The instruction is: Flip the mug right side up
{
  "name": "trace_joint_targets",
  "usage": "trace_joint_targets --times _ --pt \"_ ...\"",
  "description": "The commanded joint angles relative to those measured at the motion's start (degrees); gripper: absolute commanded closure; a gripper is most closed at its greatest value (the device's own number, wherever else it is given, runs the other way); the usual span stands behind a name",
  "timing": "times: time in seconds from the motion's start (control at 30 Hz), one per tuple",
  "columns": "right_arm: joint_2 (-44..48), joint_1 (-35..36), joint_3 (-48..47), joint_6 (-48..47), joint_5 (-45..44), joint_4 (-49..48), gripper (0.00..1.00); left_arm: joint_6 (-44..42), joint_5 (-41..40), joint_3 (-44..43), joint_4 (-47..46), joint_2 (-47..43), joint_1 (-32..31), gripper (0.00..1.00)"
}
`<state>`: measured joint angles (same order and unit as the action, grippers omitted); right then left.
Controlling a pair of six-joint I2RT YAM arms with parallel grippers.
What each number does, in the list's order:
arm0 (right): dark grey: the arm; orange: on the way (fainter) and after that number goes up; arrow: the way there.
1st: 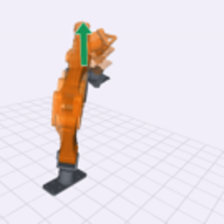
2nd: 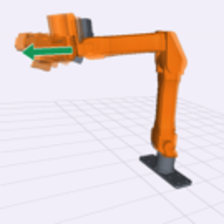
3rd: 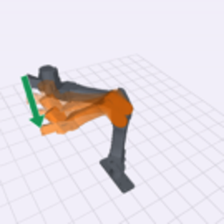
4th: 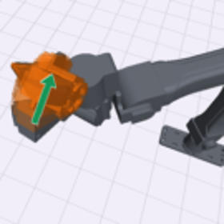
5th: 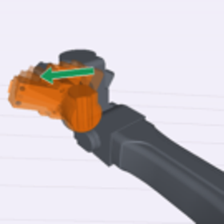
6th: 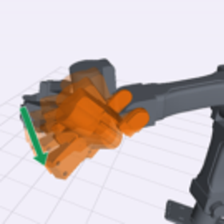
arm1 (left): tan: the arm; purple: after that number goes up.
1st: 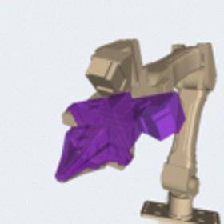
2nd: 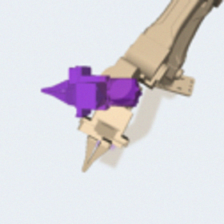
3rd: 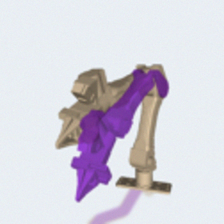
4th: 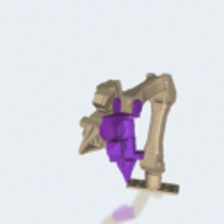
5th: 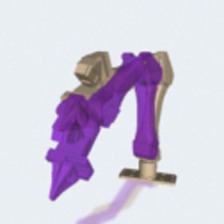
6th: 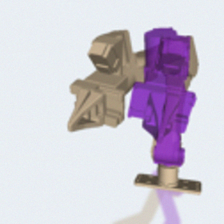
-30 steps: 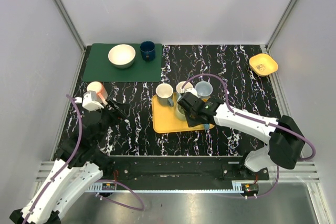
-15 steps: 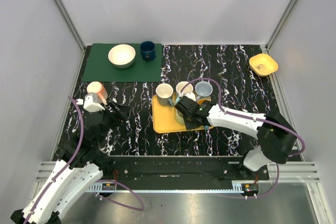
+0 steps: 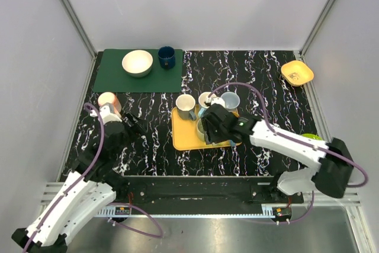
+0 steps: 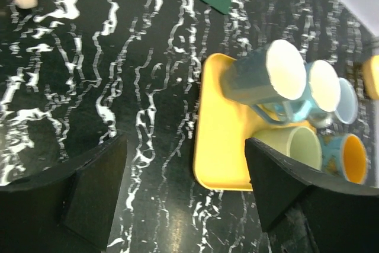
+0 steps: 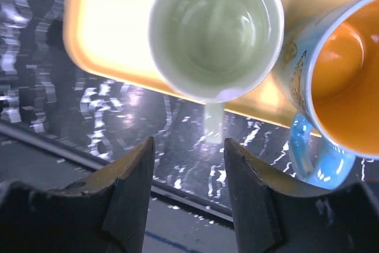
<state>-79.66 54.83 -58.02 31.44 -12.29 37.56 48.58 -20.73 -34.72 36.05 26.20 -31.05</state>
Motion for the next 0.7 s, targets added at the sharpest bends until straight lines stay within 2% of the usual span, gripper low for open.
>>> trace_joint_targets --times 0.0,0.07,0.1,0.17,0.2,0.23,0.3,0.47,0.67 --pt "11.2 1.0 -7.5 0.0 3.1 -1.6 0.44 0.3 -10.4 -4.7 2.9 7.6 0.5 0.16" --pt "17.4 1.0 -8.2 -1.8 3.9 -4.0 0.44 -3.5 -12.0 -7.1 2.7 11.8 3.5 0.16" --pt "21.2 1.0 -8.7 -2.7 3.8 -6.3 0.43 -4.8 -11.5 -7.9 2.8 16.5 7.9 0.17" --pt "23.8 1.0 -9.4 -5.4 3.2 -7.8 0.41 -8.8 -5.4 -9.6 1.8 20.9 14.2 0.19" --pt "25.2 1.0 -10.4 -6.4 3.2 -7.9 0.4 -9.5 -3.2 -9.9 0.9 25.0 20.4 0.2" --pt "25.3 1.0 -11.1 -7.3 2.5 -7.7 0.4 -10.2 1.5 -10.7 0.4 27.0 23.3 0.22" --pt "25.4 1.0 -12.4 -9.5 1.9 -6.8 0.4 -12.2 3.4 -12.0 -1.0 32.6 28.1 0.28" --pt "25.1 1.1 -12.3 -13.0 1.6 -7.1 0.39 -15.5 4.7 -19.6 -2.3 42.6 32.4 0.36" --pt "25.5 1.0 -11.2 -14.4 1.7 -8.8 0.38 -16.3 5.3 -22.9 -5.9 51.8 33.3 0.39"
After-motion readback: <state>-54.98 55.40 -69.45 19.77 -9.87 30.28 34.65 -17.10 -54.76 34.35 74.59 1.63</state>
